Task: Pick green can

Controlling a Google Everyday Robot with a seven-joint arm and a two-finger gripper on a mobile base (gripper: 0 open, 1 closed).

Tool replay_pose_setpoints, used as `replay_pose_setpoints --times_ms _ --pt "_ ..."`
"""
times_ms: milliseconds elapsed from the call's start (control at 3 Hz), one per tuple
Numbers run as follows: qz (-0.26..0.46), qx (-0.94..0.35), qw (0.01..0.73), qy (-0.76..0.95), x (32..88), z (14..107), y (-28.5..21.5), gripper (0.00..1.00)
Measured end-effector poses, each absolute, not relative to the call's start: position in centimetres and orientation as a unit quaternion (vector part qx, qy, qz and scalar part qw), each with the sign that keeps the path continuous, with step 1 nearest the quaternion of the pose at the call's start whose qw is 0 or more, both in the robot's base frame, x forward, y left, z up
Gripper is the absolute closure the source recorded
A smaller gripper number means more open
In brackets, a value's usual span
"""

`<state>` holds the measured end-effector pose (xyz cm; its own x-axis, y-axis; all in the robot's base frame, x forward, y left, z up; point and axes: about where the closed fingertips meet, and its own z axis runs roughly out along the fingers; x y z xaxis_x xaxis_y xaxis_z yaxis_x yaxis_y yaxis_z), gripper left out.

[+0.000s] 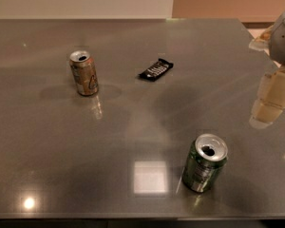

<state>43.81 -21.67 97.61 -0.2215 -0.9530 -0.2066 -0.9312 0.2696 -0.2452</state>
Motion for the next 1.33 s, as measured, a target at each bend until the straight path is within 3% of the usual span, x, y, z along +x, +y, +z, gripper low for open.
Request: replay_pose_setpoints --times_ms 1333 --pt "-0.063 -0.541 0.194 0.816 44.8 99.4 -22.1 0.00"
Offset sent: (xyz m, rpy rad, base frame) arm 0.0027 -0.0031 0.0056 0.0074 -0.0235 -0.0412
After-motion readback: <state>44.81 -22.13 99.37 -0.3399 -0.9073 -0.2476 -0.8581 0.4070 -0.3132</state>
